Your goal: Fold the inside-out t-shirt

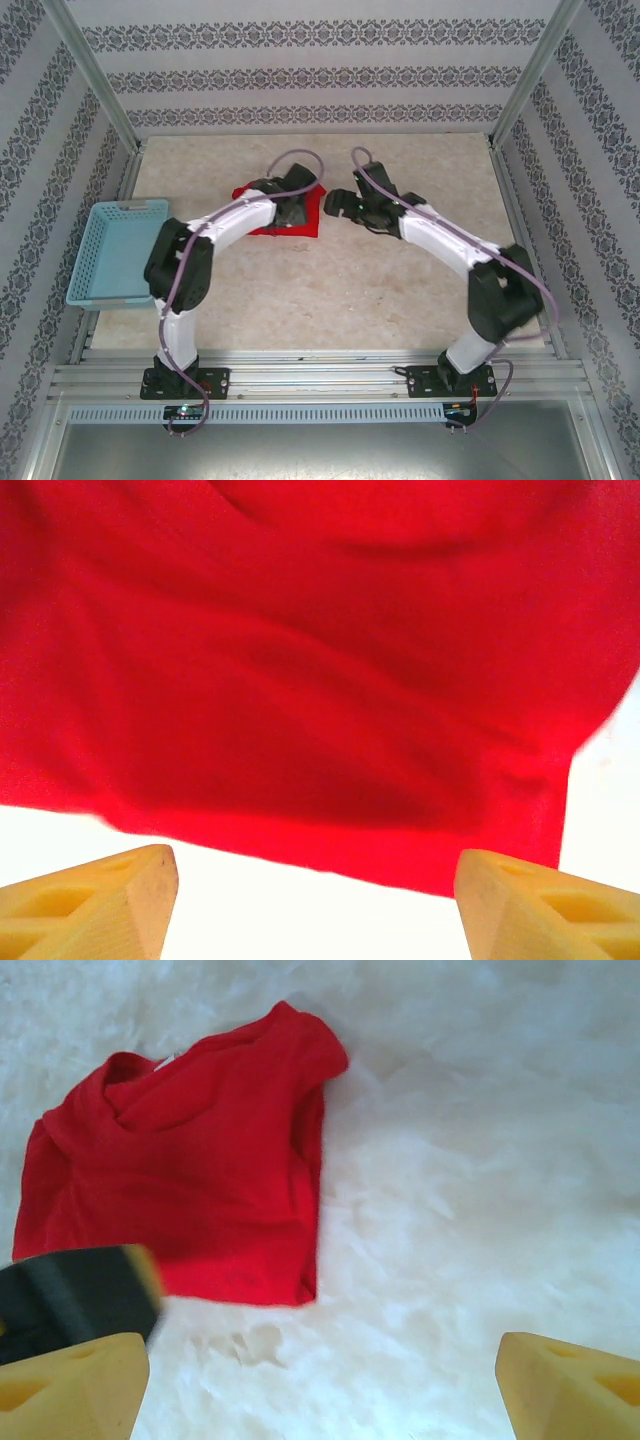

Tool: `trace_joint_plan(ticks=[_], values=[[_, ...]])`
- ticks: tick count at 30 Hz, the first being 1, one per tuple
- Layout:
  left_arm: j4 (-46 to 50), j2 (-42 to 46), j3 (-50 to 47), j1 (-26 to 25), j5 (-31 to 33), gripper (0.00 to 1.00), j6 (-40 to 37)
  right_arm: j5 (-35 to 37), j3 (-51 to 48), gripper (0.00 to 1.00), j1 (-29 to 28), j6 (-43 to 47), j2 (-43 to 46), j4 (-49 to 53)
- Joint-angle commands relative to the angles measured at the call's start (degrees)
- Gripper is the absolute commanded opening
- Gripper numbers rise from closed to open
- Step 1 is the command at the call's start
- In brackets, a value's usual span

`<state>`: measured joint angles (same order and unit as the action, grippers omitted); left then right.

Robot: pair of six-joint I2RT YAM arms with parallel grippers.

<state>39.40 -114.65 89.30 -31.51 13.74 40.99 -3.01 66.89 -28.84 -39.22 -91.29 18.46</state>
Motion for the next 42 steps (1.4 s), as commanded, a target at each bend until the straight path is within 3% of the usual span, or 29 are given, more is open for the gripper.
trace_joint_plan(ticks=[1,9,15,21,24,27,30,33,42], values=[[3.71,-6.91,3.99,1.36,-0.43,0.75,0.96,2.09,-8.41,0.9,0.29,1.12,6.7,0.79],[6.26,-15.85,11.47,12.0,2.06,0.75,-9.74,3.47,-22.31,0.91,0.53,-0.04,27.03,5.73],[8.94,-20.68,19.97,20.72,1.99,0.74,-16.4,7.85,-27.05,0.93,2.14,-1.47,43.66,16.03],[9.96,-24.86,26.97,27.41,-0.05,0.74,-14.65,8.53,-27.78,0.95,4.84,-1.38,56.76,25.37],[13.37,-27.07,32.59,29.89,-0.33,0.74,-12.97,9.21,-27.52,0.95,5.11,-1.02,59.38,27.62],[13.93,-24.31,32.34,30.21,-0.11,0.74,-12.78,12.67,-27.35,0.96,5.61,1.28,59.1,27.95],[6.0,-14.37,20.23,29.54,-1.78,0.78,-13.01,16.46,-27.92,0.96,7.34,4.82,56.91,23.69],[-5.2,-0.62,3.77,28.68,-1.42,1.0,-13.3,20.22,-29.81,0.98,9.29,7.17,52.99,16.03],[-34.5,35.19,-38.2,27.26,4.98,1.0,-17.98,28.37,-35.81,0.98,14.32,19.17,36.61,-12.49]])
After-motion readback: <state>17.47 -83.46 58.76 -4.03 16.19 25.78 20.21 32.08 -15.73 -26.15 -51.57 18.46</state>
